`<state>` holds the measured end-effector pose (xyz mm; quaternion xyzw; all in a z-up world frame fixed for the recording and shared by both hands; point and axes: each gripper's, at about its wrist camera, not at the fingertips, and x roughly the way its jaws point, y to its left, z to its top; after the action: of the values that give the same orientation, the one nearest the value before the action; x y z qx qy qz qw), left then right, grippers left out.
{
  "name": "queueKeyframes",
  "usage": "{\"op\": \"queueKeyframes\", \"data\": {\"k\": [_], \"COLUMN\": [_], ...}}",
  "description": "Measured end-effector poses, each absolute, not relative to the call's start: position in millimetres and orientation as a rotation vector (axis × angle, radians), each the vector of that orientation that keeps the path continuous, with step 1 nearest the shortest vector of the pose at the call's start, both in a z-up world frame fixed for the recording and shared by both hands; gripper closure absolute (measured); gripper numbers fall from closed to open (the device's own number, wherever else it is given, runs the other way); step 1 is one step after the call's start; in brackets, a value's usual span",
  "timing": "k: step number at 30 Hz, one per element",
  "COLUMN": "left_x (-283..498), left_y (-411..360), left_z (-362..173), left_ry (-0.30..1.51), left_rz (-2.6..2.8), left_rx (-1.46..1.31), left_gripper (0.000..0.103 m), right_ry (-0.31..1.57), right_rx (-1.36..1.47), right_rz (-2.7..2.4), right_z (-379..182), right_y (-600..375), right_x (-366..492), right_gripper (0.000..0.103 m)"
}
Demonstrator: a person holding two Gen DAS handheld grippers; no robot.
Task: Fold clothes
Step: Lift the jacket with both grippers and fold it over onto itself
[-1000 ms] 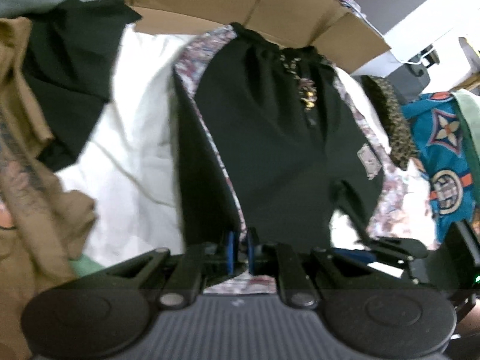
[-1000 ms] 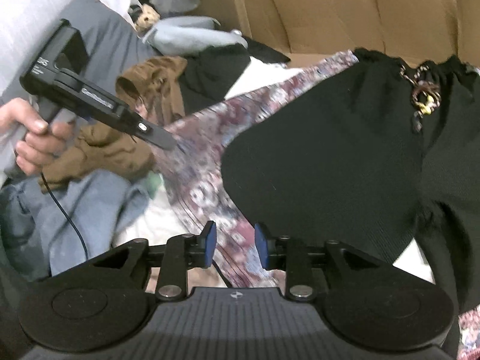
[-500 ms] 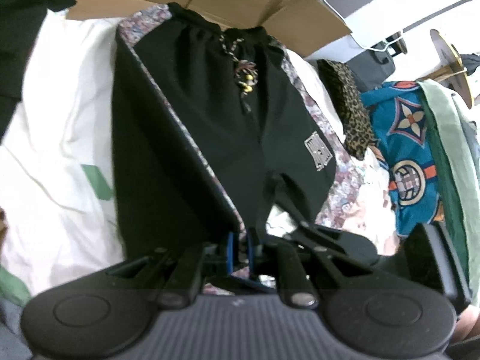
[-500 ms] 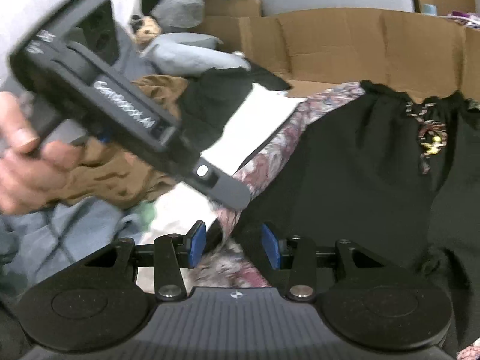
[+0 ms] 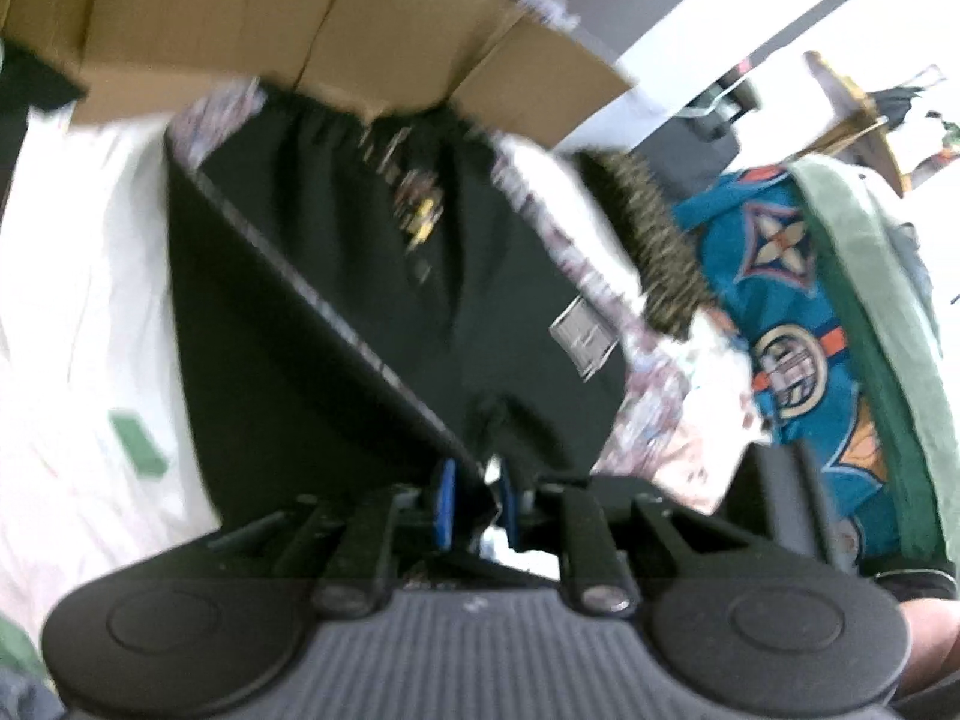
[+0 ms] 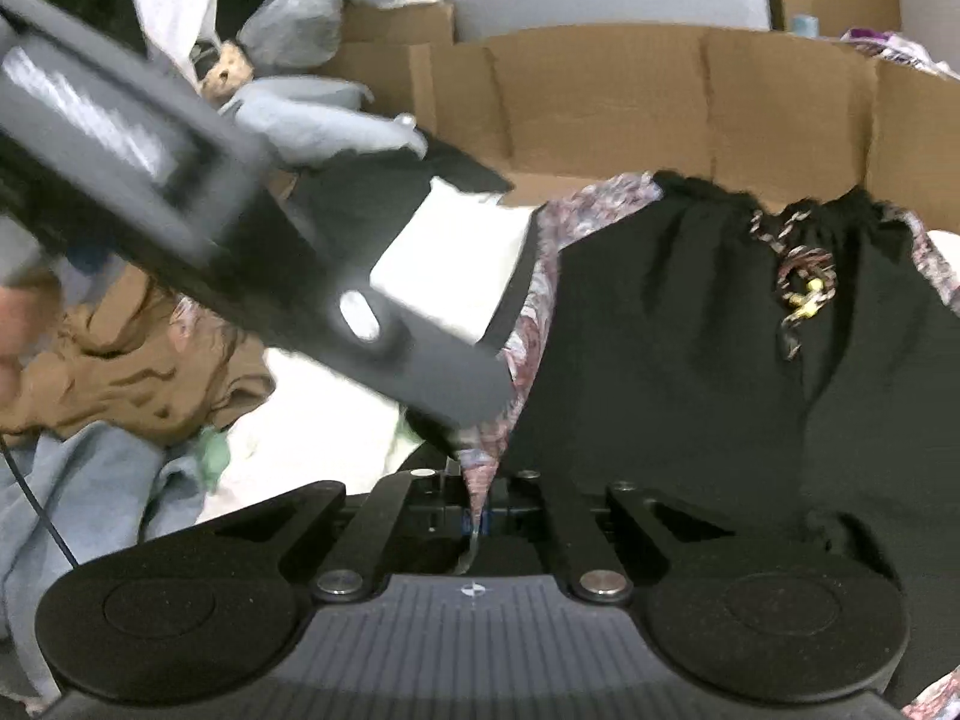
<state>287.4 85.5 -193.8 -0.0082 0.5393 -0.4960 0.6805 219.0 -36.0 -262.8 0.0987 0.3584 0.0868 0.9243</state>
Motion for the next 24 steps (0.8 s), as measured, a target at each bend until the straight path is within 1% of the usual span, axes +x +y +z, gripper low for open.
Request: {"op": "queueKeyframes", "data": {"k": [4, 12, 14, 17, 24], "left_x": [289.5, 298.8, 303.3, 305.8, 300.3], "left_y": [84.9, 80.6, 79.6, 76.4, 55.9], "left_z": [-185.2, -222.1, -225.0, -228.3, -236.9], "left_ry": [1.141, 1.233, 1.230, 1.224, 1.229], "left_rz": [-1.080, -0.984, -0.969, -0.957, -0.952], "left_rx": [0.019, 0.065, 0.085, 0.100, 0.205], "left_gripper": [0.074, 0.074, 0.074, 0.068, 0.068], "right_ry": [0.738, 0.720, 0.718, 0.710, 0.666], "right_rx": [0.242, 0.314, 0.321, 0.331, 0.358], "right_rz": [0.155, 0.068, 0.041, 0.004, -0.086], "right_z": [-260.3, -255.8, -256.6, -255.6, -245.3], "right_y": [-54.5, -102.6, -113.6, -131.3, -176.1], "right_x": [210.1, 186.7, 181.9, 174.2, 155.8], "right_gripper": [0.102, 0.102, 0.102, 0.102, 0.102]}}
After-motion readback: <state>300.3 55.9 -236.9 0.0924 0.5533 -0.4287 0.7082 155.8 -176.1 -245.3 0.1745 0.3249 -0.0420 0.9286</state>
